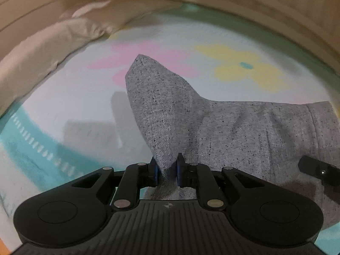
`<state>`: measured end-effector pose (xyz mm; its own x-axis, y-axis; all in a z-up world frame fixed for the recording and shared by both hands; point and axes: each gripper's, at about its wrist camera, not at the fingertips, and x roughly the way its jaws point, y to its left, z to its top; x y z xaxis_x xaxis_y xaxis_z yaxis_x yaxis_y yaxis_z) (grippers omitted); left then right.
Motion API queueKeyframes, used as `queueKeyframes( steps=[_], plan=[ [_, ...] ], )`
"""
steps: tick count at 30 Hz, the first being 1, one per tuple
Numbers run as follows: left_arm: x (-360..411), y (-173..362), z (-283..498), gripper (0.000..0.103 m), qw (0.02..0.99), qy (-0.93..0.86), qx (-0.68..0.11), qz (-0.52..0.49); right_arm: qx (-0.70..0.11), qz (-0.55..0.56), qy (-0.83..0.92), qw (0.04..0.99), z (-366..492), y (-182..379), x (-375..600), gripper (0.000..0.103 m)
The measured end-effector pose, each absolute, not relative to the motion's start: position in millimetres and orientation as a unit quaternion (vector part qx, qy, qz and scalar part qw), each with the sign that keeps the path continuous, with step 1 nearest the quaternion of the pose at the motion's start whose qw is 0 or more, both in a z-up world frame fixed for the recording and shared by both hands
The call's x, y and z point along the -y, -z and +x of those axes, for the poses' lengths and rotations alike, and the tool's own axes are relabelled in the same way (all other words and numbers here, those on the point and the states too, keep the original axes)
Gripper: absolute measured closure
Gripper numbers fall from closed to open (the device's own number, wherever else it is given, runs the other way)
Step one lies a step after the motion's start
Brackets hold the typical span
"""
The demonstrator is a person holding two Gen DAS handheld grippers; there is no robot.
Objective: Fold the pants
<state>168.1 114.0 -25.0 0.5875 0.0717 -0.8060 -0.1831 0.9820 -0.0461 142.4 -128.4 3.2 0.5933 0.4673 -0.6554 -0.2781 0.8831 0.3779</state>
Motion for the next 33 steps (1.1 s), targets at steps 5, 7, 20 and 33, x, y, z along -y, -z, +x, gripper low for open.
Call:
queueKeyframes(
  steps=[5,7,20,33],
  plan=[
    [-128.5,61.4,185.1,0.081,0.874,-0.084,-0.475,-0.06,-0.437,0.068,-0.169,0.881,161.2,38.5,109.0,0.066],
    [-132.1,64.4,181.0,0.077,0.879,-0.074,-0.468,-0.056,-0.444,0.063,-0.162,0.879,162.9,46.9,109.7,0.063],
    [-148.1,17.1,139.5,0.075,0.891,-0.142,-0.426,-0.061,-0.364,0.111,-0.154,0.912,125.9,-8.1,151.0,0.061],
    [-101.5,49.4,91.8,0.075,0.868,-0.128,-0.479,0.017,-0.451,-0.015,-0.156,0.878,78.8,21.9,111.2,0.078]
  ],
)
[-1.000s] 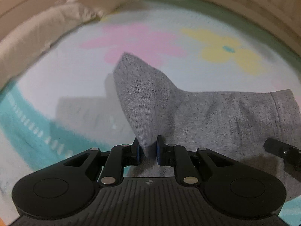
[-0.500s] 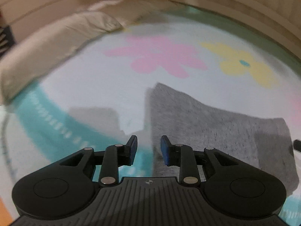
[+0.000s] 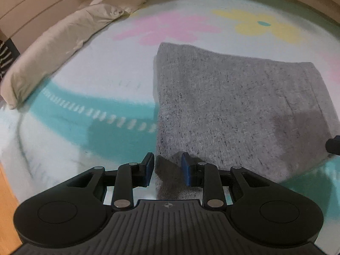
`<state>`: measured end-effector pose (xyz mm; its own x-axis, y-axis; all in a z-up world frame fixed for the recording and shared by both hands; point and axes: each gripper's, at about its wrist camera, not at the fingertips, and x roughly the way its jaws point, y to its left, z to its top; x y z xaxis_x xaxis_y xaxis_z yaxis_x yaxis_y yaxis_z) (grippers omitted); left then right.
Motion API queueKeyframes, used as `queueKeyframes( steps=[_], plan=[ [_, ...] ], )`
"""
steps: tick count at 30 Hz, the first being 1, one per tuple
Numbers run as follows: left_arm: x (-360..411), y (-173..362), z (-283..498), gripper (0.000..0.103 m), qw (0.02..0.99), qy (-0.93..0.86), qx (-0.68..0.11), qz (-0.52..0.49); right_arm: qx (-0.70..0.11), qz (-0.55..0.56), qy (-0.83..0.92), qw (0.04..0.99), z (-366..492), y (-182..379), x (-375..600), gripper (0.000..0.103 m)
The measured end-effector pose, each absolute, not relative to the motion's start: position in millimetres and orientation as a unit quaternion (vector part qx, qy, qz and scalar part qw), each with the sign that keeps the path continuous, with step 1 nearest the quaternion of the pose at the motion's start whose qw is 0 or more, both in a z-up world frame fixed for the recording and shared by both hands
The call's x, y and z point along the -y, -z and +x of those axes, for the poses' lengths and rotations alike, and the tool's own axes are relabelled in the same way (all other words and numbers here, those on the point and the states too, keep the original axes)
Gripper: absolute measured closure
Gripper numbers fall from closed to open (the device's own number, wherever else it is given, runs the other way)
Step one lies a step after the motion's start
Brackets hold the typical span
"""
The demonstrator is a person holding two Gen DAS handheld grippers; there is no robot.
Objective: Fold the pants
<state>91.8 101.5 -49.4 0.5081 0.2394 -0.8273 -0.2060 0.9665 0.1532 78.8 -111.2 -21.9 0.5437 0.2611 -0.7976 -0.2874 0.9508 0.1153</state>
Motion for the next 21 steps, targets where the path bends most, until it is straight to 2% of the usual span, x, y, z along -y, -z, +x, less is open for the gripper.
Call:
queueKeyframes(
  steps=[4,11,19,21],
  plan=[
    [-106.6,11.5,72.2,0.075,0.882,-0.131,-0.453,-0.019,-0.421,-0.003,-0.15,0.894,58.0,-13.3,113.1,0.076],
    [-89.8,-53.1,37.9,0.075,0.916,-0.126,-0.38,0.008,-0.383,0.015,-0.126,0.915,27.2,-65.5,106.8,0.076],
    [-78.0,-55.4,29.2,0.075,0.912,-0.109,-0.395,-0.014,-0.372,0.03,-0.12,0.92,7.6,-74.7,104.8,0.075],
    [-75.8,-50.2,31.0,0.075,0.91,-0.121,-0.396,-0.006,-0.373,0.012,-0.117,0.92,6.3,-71.2,99.0,0.072]
  ],
)
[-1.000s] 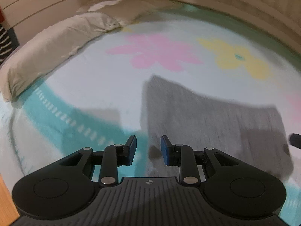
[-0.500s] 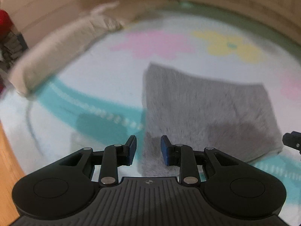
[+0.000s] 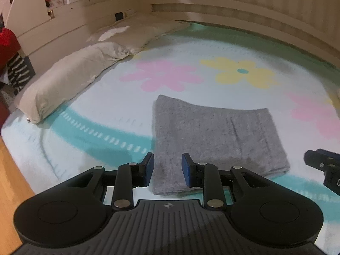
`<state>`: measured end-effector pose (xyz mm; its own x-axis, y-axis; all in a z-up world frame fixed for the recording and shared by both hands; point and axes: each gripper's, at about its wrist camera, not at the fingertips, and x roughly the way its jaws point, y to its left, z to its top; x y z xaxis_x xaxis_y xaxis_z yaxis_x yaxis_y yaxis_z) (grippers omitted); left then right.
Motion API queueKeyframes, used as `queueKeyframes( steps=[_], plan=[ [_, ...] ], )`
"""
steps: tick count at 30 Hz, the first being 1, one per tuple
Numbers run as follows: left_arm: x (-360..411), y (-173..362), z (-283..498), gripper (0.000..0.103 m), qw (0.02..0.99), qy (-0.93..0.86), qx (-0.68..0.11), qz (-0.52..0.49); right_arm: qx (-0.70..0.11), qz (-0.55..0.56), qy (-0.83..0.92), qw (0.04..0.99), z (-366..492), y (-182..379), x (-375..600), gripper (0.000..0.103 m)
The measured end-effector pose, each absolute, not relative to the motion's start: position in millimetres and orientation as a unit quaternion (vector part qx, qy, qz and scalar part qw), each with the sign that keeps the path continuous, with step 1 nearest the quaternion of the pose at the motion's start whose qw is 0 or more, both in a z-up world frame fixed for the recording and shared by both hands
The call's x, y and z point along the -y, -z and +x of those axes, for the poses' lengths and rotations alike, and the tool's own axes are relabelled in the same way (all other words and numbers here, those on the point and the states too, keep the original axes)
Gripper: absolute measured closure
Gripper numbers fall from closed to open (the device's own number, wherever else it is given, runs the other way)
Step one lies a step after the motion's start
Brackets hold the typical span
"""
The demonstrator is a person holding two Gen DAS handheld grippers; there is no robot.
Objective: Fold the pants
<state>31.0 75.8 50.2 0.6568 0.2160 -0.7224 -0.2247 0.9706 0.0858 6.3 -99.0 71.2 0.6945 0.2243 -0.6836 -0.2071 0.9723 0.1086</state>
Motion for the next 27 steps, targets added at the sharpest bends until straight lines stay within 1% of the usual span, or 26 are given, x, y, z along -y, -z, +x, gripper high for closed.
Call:
queueKeyframes(
  steps=[4,8,10,11,12,17,18,19,20,21,23,25,26,27],
  plan=[
    [-83.4,-38.0,33.9,0.075,0.897,-0.123,-0.423,-0.033,-0.39,0.009,-0.123,0.912,4.6,-63.0,90.6,0.072],
    [-84.3,-28.8,33.1,0.075,0.892,-0.137,-0.43,-0.02,-0.392,0.004,-0.132,0.91,1.2,-60.6,80.7,0.07],
    [-85.0,-26.4,33.9,0.075,0.891,-0.136,-0.433,-0.018,-0.391,0.004,-0.136,0.91,0.6,-58.6,77.3,0.068],
    [-85.4,-25.8,33.6,0.075,0.891,-0.136,-0.433,-0.018,-0.392,0.004,-0.137,0.91,0.7,-57.3,75.7,0.062],
    [-85.3,-25.2,33.5,0.075,0.891,-0.137,-0.433,-0.017,-0.393,0.003,-0.136,0.909,1.2,-56.0,74.4,0.06],
    [-85.1,-24.9,32.2,0.075,0.892,-0.136,-0.431,-0.014,-0.396,-0.002,-0.134,0.908,2.4,-52.8,72.3,0.06],
    [-84.8,-25.0,31.8,0.075,0.892,-0.136,-0.43,-0.013,-0.397,0.0,-0.133,0.908,2.7,-53.1,72.7,0.059],
    [-84.0,-24.9,31.6,0.075,0.893,-0.137,-0.429,-0.01,-0.398,0.003,-0.132,0.908,3.3,-53.2,73.3,0.056],
    [-82.4,-25.0,31.5,0.075,0.894,-0.139,-0.427,-0.007,-0.397,0.005,-0.132,0.908,3.8,-53.6,74.4,0.049],
    [-81.0,-25.3,31.0,0.075,0.895,-0.141,-0.424,-0.003,-0.395,0.007,-0.13,0.909,3.8,-54.4,75.0,0.045],
    [-79.2,-26.2,30.1,0.074,0.897,-0.146,-0.417,0.007,-0.39,0.007,-0.125,0.912,3.7,-56.0,75.4,0.044],
    [-77.6,-26.6,30.1,0.074,0.895,-0.154,-0.418,0.016,-0.385,0.007,-0.121,0.915,3.9,-57.0,75.7,0.039],
    [-77.5,-26.9,30.8,0.074,0.894,-0.156,-0.419,0.02,-0.384,0.008,-0.119,0.916,4.3,-57.2,76.2,0.033],
    [-77.6,-26.9,31.3,0.074,0.893,-0.16,-0.42,0.021,-0.382,0.009,-0.116,0.917,4.4,-57.2,76.3,0.031]
  ],
)
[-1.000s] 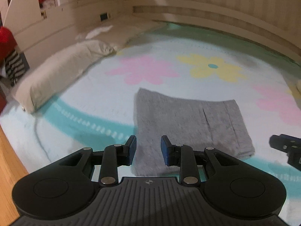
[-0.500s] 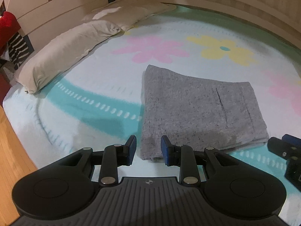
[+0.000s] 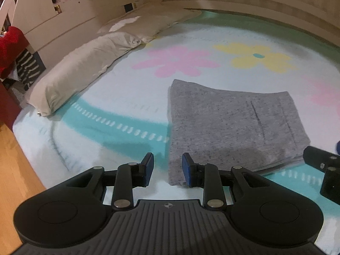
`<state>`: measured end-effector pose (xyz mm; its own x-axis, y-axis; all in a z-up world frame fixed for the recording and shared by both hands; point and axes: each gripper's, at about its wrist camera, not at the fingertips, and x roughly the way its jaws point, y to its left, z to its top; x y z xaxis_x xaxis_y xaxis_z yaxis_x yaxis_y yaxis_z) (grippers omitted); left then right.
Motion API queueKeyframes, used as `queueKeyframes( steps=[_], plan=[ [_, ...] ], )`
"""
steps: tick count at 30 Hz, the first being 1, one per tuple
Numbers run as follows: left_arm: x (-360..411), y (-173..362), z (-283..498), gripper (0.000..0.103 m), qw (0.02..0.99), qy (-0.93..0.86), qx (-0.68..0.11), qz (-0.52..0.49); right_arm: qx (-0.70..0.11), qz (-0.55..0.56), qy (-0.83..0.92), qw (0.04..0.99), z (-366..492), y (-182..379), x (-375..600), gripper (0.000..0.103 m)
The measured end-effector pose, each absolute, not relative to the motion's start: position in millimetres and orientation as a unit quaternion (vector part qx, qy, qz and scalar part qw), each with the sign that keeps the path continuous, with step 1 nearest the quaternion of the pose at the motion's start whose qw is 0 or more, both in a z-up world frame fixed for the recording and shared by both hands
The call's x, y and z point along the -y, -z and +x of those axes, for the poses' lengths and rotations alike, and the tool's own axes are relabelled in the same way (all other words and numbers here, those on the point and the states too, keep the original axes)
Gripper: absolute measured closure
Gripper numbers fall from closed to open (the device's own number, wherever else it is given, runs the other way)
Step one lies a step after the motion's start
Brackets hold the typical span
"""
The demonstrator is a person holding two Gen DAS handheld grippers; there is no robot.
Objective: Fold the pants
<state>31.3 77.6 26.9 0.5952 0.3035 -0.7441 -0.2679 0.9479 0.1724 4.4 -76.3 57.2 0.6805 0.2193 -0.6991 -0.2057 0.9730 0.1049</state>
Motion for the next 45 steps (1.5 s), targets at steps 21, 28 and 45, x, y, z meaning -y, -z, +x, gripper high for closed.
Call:
queueKeyframes(
  steps=[21,28,45],
  plan=[
    [-88.9,-24.5,32.9,0.026,0.893,-0.142,-0.426,-0.024,-0.343,-0.039,-0.14,0.928,-4.0,-54.7,56.4,0.001],
    [-90.0,-21.4,35.1,0.023,0.89,-0.145,-0.432,-0.025,-0.333,-0.02,-0.125,0.934,-1.6,-55.8,64.1,0.001],
    [-84.9,-21.2,33.4,0.023,0.892,-0.158,-0.423,0.01,-0.344,-0.027,-0.116,0.931,0.4,-52.9,63.9,0.0]
  ],
)
